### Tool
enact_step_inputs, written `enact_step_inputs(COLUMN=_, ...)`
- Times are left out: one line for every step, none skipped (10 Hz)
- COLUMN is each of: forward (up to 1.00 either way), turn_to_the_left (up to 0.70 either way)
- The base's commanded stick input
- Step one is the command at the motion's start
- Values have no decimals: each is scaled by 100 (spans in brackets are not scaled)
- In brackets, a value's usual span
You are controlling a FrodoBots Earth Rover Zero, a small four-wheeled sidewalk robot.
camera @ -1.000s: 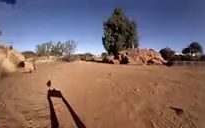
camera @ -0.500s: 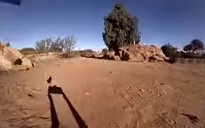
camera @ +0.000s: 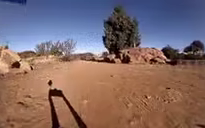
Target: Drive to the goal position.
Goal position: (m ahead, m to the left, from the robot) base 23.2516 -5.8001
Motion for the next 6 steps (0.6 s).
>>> enact_step_inputs(forward=50, turn_to_the_left=32)
enact_step_inputs(forward=50, turn_to_the_left=6)
enact_step_inputs(forward=50, turn_to_the_left=0)
enact_step_inputs(forward=50, turn_to_the_left=0)
enact_step_inputs(forward=50, turn_to_the_left=0)
enact_step_inputs(forward=50, turn_to_the_left=0)
